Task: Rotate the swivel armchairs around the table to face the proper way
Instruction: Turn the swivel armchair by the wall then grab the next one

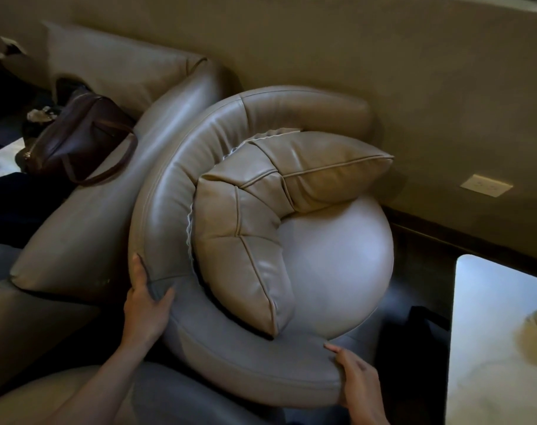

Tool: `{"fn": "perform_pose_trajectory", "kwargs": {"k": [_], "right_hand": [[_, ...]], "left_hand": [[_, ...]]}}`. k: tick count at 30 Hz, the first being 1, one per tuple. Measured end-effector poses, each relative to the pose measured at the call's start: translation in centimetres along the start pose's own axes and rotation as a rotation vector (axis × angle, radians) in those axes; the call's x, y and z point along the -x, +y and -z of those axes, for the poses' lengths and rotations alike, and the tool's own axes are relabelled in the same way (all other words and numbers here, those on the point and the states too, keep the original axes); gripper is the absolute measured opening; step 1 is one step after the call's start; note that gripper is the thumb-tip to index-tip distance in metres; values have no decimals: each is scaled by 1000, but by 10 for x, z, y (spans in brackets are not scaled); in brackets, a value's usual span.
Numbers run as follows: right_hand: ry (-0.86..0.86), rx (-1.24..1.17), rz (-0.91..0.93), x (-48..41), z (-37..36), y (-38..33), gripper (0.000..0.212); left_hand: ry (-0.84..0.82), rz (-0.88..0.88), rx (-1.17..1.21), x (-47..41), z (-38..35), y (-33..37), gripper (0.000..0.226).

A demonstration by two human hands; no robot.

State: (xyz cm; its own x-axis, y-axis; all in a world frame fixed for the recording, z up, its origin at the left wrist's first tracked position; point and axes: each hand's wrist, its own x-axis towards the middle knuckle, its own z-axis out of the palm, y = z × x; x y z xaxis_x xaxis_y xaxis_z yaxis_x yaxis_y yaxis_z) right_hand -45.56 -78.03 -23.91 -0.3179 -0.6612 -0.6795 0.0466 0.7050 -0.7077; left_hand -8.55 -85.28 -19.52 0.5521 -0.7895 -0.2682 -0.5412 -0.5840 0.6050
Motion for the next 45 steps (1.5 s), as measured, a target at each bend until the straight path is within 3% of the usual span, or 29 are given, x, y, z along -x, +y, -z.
{"fn": "perform_pose_trajectory", "kwargs": {"k": [6,13,17,20,25,28,31,36,38,41,43,45], "right_hand": [[19,-8,34,10,-13,-3,38],[-8,54,67,25,-45,-13,32],[-62,203,69,26,-42,-16,25],[-155,503,150,23,-33,-36,14],[-138,764,455,-5,-29,-132,26],[-140,825,626,-20,-30,-193,31],[-87,879,741,-47,-32,-250,30],[-14,950,829,-152,-43,-339,32],[26,981,809,-204,-51,-373,35],[74,1037,851,-261,-71,-421,42],[106,1091,860,-279,-84,-447,48],[107,1201,876,-298,-93,-467,54]], "left_hand": [[-14,-21,-5,-18,3,-8,103],[-102,-6,-60,-50,23,3,105],[-110,45,-126,-33,26,24,97],[-145,82,-232,-8,28,43,87],[-145,81,-232,28,26,56,79],[-189,175,-160,41,18,54,84],[-207,157,-123,47,9,46,90],[-44,127,-122,46,-15,31,97],[48,219,-153,38,-26,22,104],[166,430,-13,3,-22,13,128],[129,497,55,-33,-11,7,136],[96,443,47,-73,-1,17,136]]}}
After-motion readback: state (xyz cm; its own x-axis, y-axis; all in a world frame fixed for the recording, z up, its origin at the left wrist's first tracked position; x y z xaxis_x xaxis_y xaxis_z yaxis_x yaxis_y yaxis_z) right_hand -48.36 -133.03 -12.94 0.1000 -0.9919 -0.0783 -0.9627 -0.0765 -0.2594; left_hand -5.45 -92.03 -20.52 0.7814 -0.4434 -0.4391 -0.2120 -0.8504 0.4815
